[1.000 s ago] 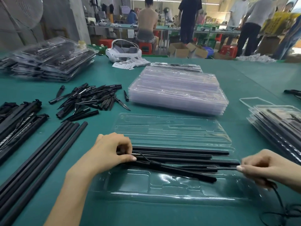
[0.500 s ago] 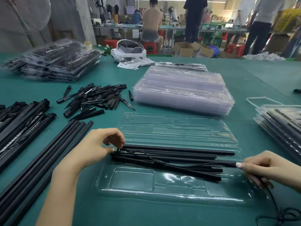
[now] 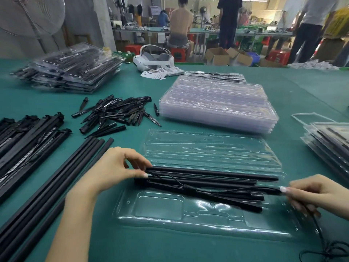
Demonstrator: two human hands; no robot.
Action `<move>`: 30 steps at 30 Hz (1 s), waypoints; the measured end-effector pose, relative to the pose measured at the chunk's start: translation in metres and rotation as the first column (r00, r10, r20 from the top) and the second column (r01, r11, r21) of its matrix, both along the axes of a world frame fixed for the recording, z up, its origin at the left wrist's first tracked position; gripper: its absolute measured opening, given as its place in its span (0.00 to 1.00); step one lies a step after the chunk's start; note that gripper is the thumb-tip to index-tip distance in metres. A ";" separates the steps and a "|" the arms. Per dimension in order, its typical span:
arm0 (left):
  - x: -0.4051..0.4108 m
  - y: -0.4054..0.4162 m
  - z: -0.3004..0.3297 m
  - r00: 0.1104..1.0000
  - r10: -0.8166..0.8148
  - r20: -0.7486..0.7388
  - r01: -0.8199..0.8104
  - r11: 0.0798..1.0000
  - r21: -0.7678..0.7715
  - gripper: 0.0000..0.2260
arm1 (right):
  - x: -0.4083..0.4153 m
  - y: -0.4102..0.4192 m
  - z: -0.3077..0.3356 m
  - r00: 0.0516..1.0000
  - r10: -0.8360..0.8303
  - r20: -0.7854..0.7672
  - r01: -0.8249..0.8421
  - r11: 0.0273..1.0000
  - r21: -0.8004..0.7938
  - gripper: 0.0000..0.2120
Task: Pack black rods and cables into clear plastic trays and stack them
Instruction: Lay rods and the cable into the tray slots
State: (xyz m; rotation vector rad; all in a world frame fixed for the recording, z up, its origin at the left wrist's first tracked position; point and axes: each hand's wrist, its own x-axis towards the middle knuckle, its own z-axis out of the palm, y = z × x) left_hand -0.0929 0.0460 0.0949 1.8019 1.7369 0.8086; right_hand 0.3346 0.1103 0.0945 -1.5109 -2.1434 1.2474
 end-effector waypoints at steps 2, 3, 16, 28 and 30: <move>0.002 0.000 -0.001 0.998 -0.048 -0.030 0.047 0.999 -0.017 0.13 | -0.003 -0.002 0.002 0.999 -0.003 -0.048 0.002 1.000 -0.008 0.16; 0.002 0.001 -0.002 0.997 -0.058 -0.044 0.057 0.998 -0.022 0.14 | -0.006 -0.004 0.003 0.997 -0.003 -0.076 0.002 1.000 -0.010 0.12; -0.013 0.007 -0.023 0.999 0.024 0.027 -0.024 0.999 -0.030 0.17 | -0.209 -0.009 0.008 0.930 0.356 0.090 -0.340 0.743 0.577 0.06; -0.011 0.007 -0.025 0.984 0.054 0.170 -0.028 0.988 -0.152 0.20 | -0.271 0.018 -0.027 0.952 0.307 -0.014 -0.275 0.871 0.407 0.11; -0.009 0.009 -0.026 0.982 0.069 0.174 -0.045 0.989 -0.142 0.21 | -0.273 0.018 -0.028 0.959 0.284 -0.020 -0.249 0.872 0.421 0.10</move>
